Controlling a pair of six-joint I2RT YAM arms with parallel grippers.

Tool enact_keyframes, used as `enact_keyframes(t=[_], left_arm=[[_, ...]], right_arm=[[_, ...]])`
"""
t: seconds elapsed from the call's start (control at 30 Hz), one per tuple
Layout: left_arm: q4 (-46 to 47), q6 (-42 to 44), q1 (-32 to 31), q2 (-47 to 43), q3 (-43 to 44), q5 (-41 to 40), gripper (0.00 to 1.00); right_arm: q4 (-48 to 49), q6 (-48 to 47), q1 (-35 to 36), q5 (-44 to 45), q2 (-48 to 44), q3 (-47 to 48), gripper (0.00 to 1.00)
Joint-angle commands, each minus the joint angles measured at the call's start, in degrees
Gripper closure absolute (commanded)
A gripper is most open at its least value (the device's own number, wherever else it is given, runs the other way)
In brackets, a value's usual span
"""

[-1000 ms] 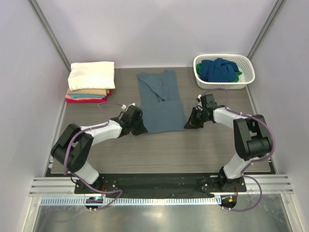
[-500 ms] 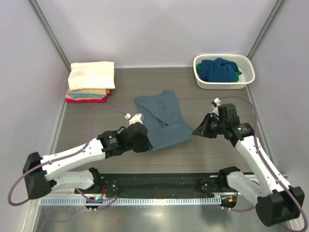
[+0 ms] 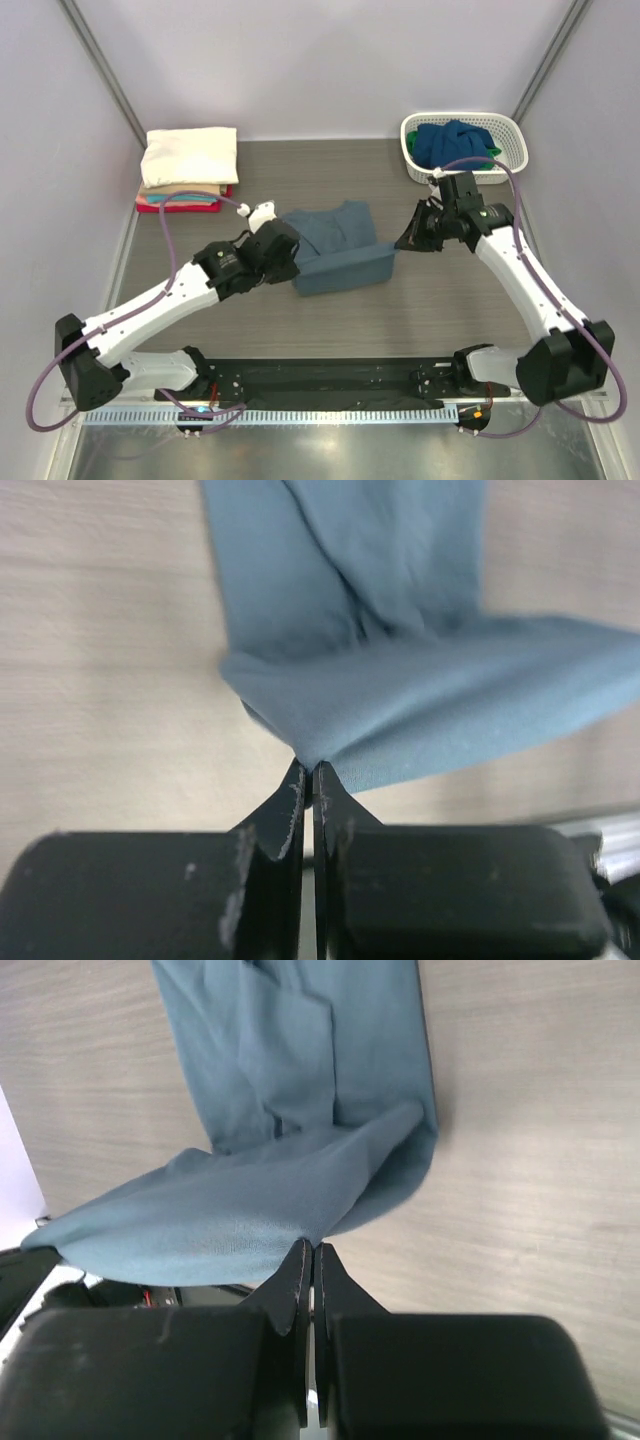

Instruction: Fold and stack the t-shirts

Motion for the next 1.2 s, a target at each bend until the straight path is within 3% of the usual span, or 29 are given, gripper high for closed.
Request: enact_keyframes(t=[0.0, 0.3, 0.63, 0.83, 0.87, 0.9, 0.93, 1.0, 1.03, 1.17], left_arm=[[0.49, 7.13, 7.47, 2.17, 1.42, 0.5, 1.0], [5.17, 15.13, 19.88, 12.36, 7.12, 9.73, 1.0], [8.51, 19.09, 28.85, 27.64, 15.48, 16.94, 1.0], [8.52, 21.46, 34.92, 44.68, 27.76, 20.55, 0.99], [7.55, 22.34, 35.62, 47.93, 30.58, 21.25, 0.95], [6.85, 22.96, 37.11, 53.1, 35.91, 24.21, 0.87], [6.49, 23.66, 37.65, 55.76, 38.66, 25.64, 0.61], [5.35, 24.72, 38.53, 60.07, 45.61, 27.93, 0.46], [4.82, 24.98, 38.44, 60.53, 47.37, 27.33, 0.38], [5.08, 25.77, 38.09, 55.54, 47.67, 25.57, 0.31]], right_arm=[[4.21, -2.38, -0.25, 4.6, 6.37, 6.62, 0.99], [6.33, -3.17, -0.25, 5.65, 21.94, 18.93, 0.99], [6.51, -2.47, -0.34, 5.13, 39.69, 33.34, 0.99], [6.51, 0.34, -0.51, 5.65, 54.78, 46.42, 0.99], [6.33, 0.52, -0.6, 5.56, 57.09, 51.84, 0.98], [5.37, 1.22, -0.86, 6.09, 59.2, 54.85, 0.95], [5.01, 1.66, -1.21, 6.18, 63.75, 60.19, 0.73], [2.91, 3.15, -1.83, 7.05, 67.64, 65.23, 0.47], [2.9, 3.59, -2.26, 7.32, 68.62, 66.56, 0.29], [3.16, 2.28, -2.09, 9.94, 64.7, 62.65, 0.23]])
